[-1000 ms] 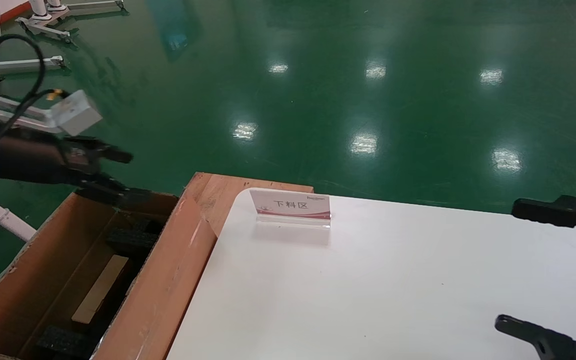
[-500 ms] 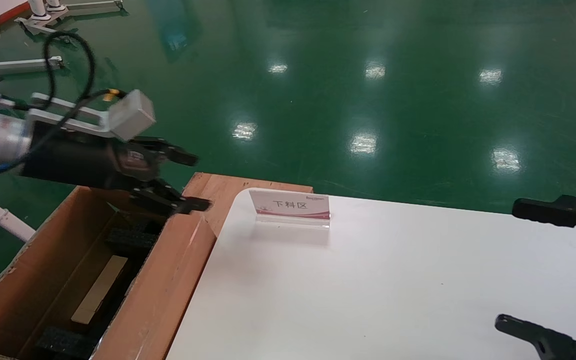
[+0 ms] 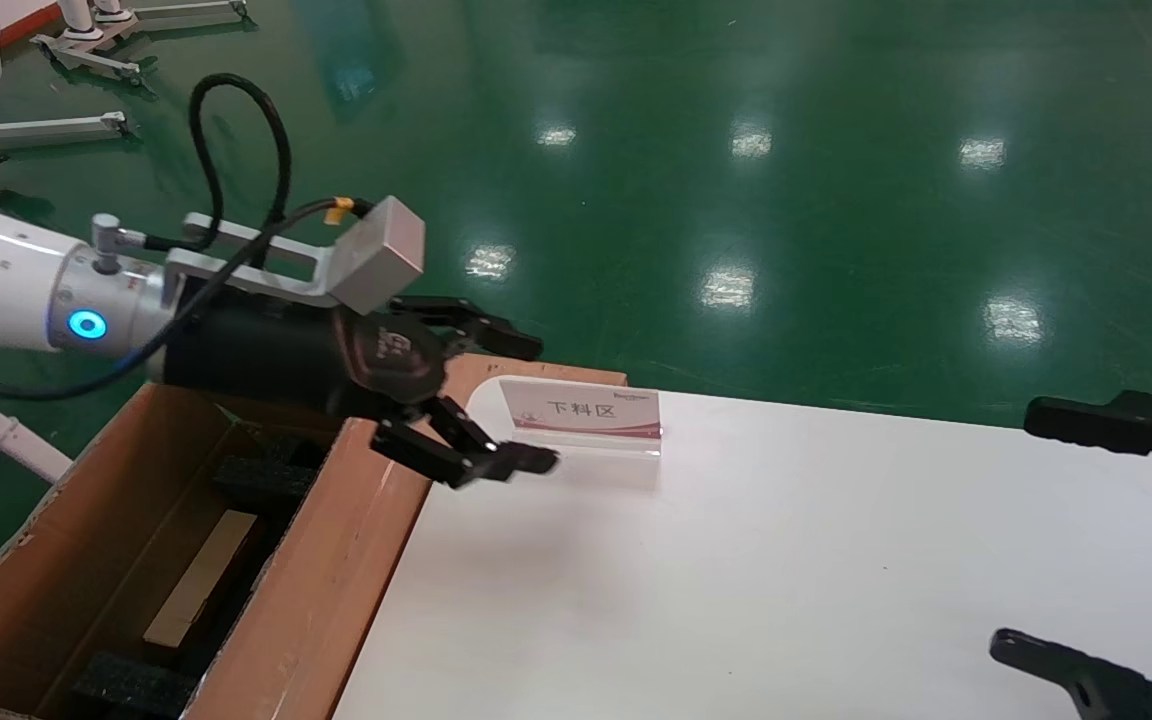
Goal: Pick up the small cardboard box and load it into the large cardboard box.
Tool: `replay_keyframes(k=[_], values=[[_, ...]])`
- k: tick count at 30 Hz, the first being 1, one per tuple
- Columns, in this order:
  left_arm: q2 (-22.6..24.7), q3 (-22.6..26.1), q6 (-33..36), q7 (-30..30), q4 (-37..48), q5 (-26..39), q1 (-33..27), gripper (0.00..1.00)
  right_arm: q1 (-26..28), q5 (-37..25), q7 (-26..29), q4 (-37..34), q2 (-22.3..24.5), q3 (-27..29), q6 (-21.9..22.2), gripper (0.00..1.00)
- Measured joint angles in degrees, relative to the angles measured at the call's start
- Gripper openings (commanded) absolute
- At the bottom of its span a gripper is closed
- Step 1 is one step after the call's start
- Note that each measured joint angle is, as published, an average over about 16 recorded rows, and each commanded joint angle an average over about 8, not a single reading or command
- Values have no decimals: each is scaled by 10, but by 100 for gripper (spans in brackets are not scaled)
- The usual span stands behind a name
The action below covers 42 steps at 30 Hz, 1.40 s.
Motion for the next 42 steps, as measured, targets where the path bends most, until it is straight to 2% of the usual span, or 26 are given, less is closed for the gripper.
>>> replay_keyframes(k=[32,37,42], values=[[61,-561,73,5,-158,8,408,100,0,1,0,0,0,-1,0,100],[68,-620,80,5,-175,9,451,100,0,1,-1,0,0,-1,0,100],[71,-648,84,6,-183,9,472,100,0,1,-1,0,0,-1,1,100]])
